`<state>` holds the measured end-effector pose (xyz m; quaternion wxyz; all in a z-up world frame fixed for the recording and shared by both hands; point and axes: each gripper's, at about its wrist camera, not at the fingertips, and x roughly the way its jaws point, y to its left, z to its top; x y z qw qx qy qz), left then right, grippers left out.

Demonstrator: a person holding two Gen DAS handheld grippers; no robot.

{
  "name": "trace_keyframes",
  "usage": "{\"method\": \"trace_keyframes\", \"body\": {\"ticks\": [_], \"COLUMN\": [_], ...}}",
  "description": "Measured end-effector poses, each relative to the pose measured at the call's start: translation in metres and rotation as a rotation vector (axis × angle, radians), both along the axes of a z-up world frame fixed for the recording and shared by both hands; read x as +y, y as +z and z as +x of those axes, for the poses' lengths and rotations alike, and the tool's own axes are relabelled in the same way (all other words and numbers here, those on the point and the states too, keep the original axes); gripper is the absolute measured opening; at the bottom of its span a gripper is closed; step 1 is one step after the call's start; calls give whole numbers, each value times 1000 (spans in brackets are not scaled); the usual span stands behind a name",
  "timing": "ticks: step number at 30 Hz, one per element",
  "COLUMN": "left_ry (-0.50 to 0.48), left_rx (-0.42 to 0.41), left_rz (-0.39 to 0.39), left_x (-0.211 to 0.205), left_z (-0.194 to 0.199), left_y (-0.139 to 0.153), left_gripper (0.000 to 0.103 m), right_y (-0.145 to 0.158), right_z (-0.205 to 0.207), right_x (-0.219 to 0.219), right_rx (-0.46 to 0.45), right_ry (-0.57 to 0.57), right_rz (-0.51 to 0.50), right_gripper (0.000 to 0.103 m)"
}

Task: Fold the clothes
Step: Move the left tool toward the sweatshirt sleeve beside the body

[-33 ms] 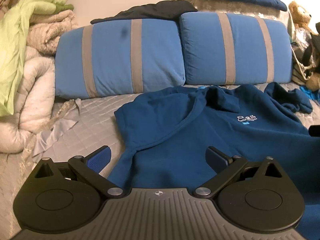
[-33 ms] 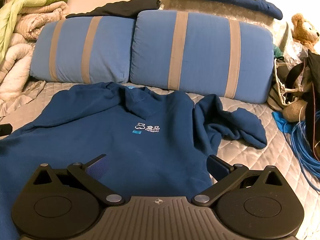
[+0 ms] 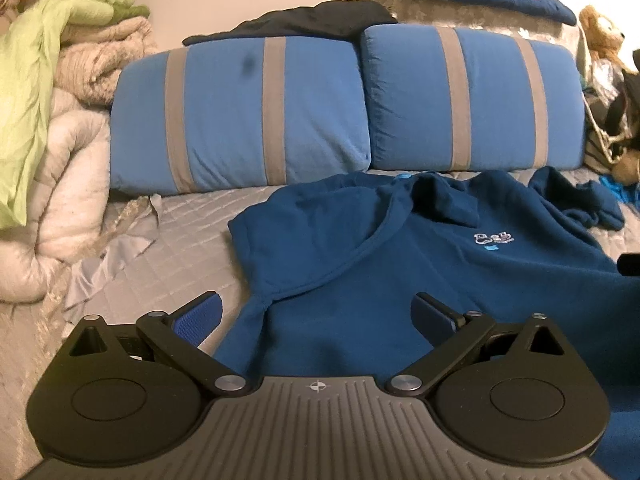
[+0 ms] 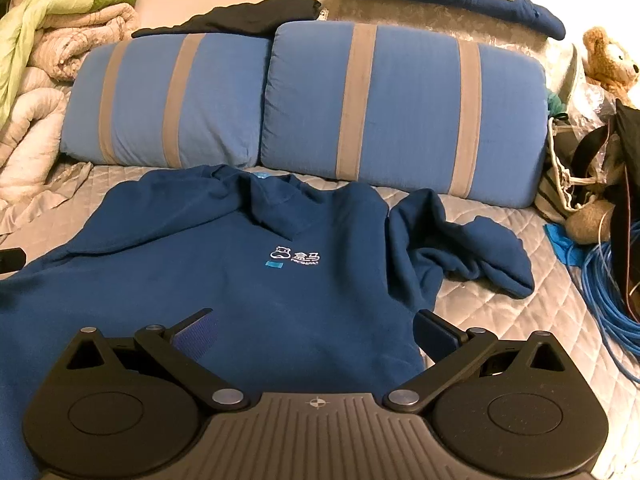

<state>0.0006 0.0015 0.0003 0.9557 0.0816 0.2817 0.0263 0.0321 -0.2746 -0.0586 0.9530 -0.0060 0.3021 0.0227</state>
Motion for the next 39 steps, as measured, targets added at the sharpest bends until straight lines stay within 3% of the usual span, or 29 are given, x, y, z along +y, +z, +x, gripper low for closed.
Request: {"method": "trace_keyframes", "body": {"ticks": [7, 16, 24, 32, 39], "left_ry": [1, -9, -49, -9, 5], "left_rx": [6, 8, 50, 151, 137], "left_rz": [-107, -120, -86, -121, -193], "left_x": [6, 9, 2, 10, 18], "left_z": [0, -1, 2, 15, 21], "left_y": [2, 4, 2, 0, 14], "left_gripper": [102, 102, 102, 103, 103], "right_y": [2, -1, -1, -1, -1], "right_z": [4, -3, -1, -3, -3], "right_x": [1, -1, -5, -10, -9], "right_rx": [-19, -29, -20, -26, -25], "right_ry": [-11, -19, -30, -38, -42], "right_rz": [20, 1, 19, 45, 42], "right_gripper": [103, 103, 103, 103, 103]}}
